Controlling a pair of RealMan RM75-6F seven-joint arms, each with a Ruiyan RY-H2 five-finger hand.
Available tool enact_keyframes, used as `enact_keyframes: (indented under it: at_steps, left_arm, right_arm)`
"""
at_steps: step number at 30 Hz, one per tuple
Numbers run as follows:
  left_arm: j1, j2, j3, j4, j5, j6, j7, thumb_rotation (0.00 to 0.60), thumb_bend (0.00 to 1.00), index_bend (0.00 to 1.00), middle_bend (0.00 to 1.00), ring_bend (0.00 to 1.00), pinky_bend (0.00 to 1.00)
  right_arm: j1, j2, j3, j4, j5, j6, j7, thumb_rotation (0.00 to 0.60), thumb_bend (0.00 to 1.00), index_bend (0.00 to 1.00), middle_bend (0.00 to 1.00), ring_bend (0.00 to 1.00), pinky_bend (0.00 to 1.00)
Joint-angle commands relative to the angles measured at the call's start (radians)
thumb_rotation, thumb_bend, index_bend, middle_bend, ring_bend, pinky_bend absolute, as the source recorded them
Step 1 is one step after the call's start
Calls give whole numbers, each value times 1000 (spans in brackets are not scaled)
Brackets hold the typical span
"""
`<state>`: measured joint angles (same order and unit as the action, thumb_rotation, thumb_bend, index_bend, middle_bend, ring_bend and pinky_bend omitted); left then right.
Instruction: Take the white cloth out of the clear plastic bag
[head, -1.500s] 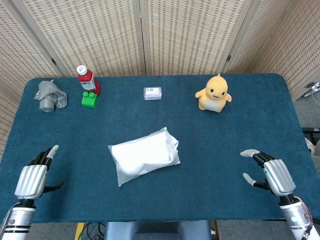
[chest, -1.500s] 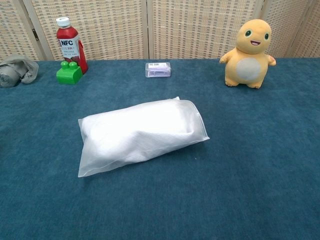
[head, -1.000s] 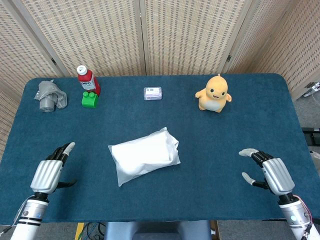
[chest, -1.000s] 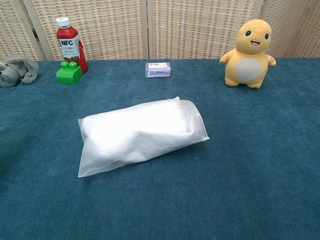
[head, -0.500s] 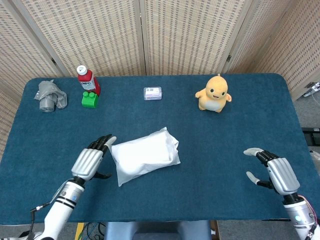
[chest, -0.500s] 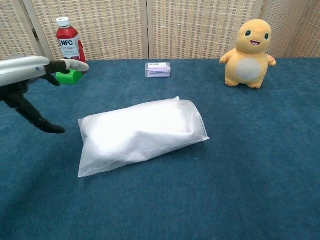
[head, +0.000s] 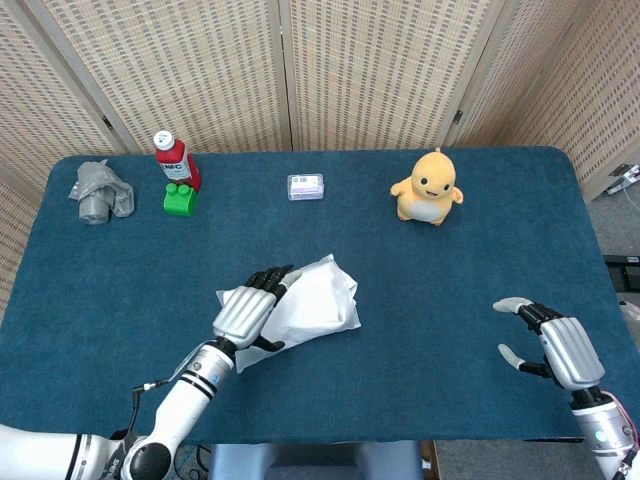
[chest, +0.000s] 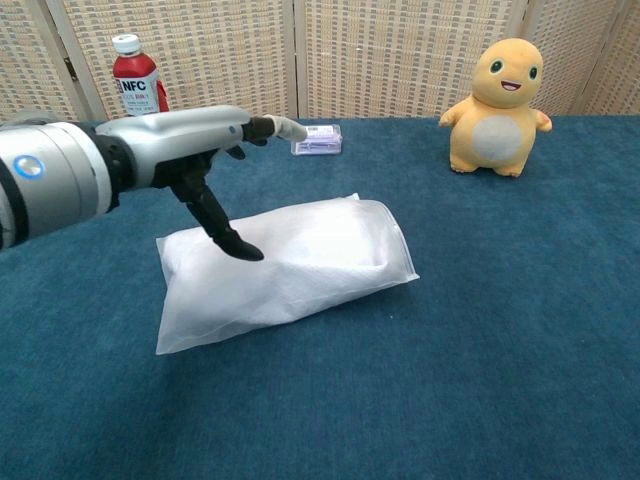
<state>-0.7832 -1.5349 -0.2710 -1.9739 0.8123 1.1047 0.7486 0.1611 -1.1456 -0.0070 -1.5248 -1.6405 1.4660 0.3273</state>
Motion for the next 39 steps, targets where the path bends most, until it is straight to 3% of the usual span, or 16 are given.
enact_keyframes:
  at_steps: [1,21,39]
  left_arm:
    - [-26,-26,14,11,-17,8,18,600,0,0,0,0,65]
    - [-123,-178,84,223,-110,69,131,600,0,0,0,0,2]
    - [-84,-121,124,284,-122,97,107,600,0,0,0,0,0]
  right_arm:
    - [0,-4,-1,5,-2,-1,4,600,245,317,309,328,496]
    - [3,-9,-3,6,-3,-9,0,600,245,317,309,328,496]
    - [11,-19,-3,3,-4,-22,-8,600,245,317,309,328,496]
